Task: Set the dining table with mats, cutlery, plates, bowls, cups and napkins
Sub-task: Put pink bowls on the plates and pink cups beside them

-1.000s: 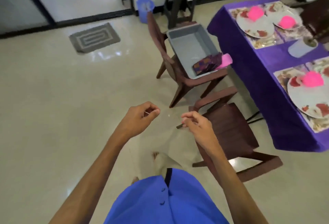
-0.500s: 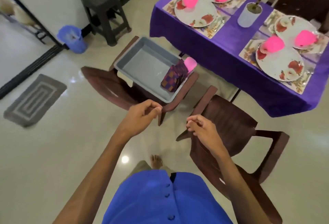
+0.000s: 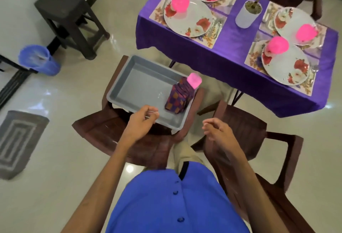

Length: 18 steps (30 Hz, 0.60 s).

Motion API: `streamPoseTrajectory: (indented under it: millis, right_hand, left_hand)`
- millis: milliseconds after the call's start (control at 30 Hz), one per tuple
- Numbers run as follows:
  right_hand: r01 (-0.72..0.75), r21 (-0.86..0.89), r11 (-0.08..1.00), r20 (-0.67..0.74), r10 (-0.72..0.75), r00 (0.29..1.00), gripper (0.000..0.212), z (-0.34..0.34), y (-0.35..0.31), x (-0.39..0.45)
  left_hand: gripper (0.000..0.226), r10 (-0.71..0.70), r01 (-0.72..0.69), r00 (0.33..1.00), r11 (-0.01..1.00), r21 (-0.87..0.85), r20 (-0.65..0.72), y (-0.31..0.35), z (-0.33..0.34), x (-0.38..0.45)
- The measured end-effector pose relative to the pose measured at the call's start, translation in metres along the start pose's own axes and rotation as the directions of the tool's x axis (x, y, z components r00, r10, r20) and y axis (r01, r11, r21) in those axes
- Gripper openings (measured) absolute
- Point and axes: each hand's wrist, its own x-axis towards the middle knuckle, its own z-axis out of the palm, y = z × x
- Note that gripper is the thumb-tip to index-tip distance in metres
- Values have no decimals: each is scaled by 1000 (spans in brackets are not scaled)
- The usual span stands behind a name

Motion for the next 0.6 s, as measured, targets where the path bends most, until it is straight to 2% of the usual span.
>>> streamPoseTrajectory:
  millis: [100, 167, 233, 300, 367, 433, 533, 600]
  right_hand:
    - [-6, -135, 991, 74, 16, 997, 15, 10, -18, 46]
    - [75, -386, 919, 125, -29, 992, 19, 16, -19, 87]
    - [198, -653, 731, 249, -39, 968, 22, 24, -16, 138]
    - [321, -796, 513, 378, 7, 926, 25, 33, -15, 187]
    - [429, -827, 363, 461, 1, 887, 29, 48, -21, 244]
    - [527, -808, 263, 536, -43, 843, 31, 69, -30, 301]
    - [655, -747, 112, 655, -47, 754, 48, 105, -40, 371]
    - [712, -695, -96, 714, 17, 700, 62, 122, -37, 406]
  left_hand:
    - [17, -64, 64, 998, 998, 0, 3, -7, -1, 33]
    - [20, -99, 99, 995, 995, 30, 2, -11, 2, 52]
    - [21, -134, 134, 991, 990, 42, -11, -19, 7, 71]
    - [21, -227, 227, 974, 973, 39, -6, -27, 15, 85]
    - [22, -342, 343, 939, 939, 13, -34, -40, 24, 101]
    - [23, -437, 437, 899, 900, -3, -43, -50, 38, 116]
    - [20, -524, 522, 851, 852, -36, -49, -56, 51, 136]
    - [11, -576, 573, 813, 817, -56, -83, -58, 59, 145]
